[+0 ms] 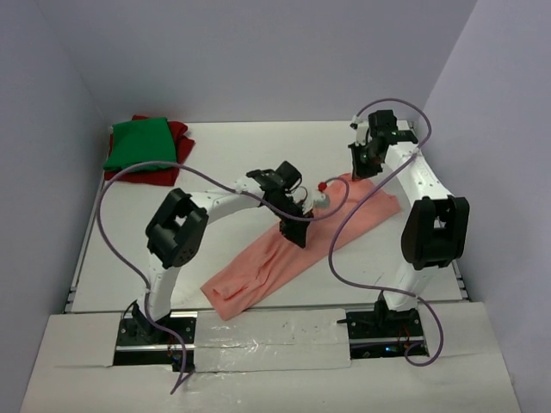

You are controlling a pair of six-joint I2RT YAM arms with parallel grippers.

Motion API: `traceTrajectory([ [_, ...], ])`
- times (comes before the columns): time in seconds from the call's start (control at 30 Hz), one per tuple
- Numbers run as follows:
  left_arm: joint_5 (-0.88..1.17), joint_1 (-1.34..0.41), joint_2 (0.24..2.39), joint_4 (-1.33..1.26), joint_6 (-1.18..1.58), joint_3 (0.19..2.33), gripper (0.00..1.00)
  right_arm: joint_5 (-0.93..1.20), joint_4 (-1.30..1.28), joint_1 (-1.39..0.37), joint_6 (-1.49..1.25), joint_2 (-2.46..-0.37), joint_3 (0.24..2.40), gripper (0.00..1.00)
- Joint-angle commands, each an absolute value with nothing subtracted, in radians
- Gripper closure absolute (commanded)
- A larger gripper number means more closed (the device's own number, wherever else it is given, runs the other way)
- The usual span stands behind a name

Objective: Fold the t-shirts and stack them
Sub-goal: Rotate the tshirt 90 degrees

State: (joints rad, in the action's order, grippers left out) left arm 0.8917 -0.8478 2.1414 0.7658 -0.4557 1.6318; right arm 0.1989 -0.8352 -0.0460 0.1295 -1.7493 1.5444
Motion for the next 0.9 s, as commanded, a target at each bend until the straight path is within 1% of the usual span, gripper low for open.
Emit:
traceTrajectory([
  [0.0,0.584,-0.803,1.999,0.364,-0.139,1.627,0.70,0.232,-0.779,-0.043,0.172,-1.692,1.455,1.00],
  [0.07,0.484,-0.735,1.971,0.303,-0.088,1.623,0.62,0.216,-0.776,-0.044,0.182,-1.690,1.413,1.00],
  [0.1,0.448,-0.709,1.947,0.264,-0.048,1.599,0.53,0.204,-0.778,-0.046,0.190,-1.692,1.369,1.00],
  [0.13,0.390,-0.680,1.925,0.232,-0.032,1.579,0.48,0.183,-0.782,-0.052,0.205,-1.695,1.349,1.00],
  [0.2,0.342,-0.602,1.875,0.192,-0.009,1.549,0.43,0.128,-0.781,-0.054,0.227,-1.692,1.286,1.00],
  [0.27,0.282,-0.534,1.814,0.163,-0.009,1.502,0.41,0.054,-0.764,-0.052,0.233,-1.687,1.246,1.00],
  [0.47,0.203,-0.433,1.631,0.089,-0.011,1.348,0.37,0.023,-0.715,-0.052,0.238,-1.701,1.154,1.00],
  [0.53,0.206,-0.407,1.589,0.104,-0.009,1.326,0.37,0.031,-0.683,-0.052,0.227,-1.707,1.131,1.00],
  [0.57,0.204,-0.373,1.580,0.103,0.042,1.319,0.37,0.040,-0.640,-0.054,0.226,-1.704,1.112,1.00],
  [0.63,0.241,-0.332,1.551,0.080,0.063,1.290,0.37,0.067,-0.589,-0.055,0.224,-1.700,1.097,1.00],
  [0.77,0.293,-0.275,1.509,0.064,0.071,1.250,0.36,0.089,-0.419,-0.074,0.215,-1.706,1.054,1.00],
  [0.87,0.317,-0.261,1.490,0.063,0.054,1.223,0.36,0.084,-0.448,-0.100,0.192,-1.784,1.101,1.00],
])
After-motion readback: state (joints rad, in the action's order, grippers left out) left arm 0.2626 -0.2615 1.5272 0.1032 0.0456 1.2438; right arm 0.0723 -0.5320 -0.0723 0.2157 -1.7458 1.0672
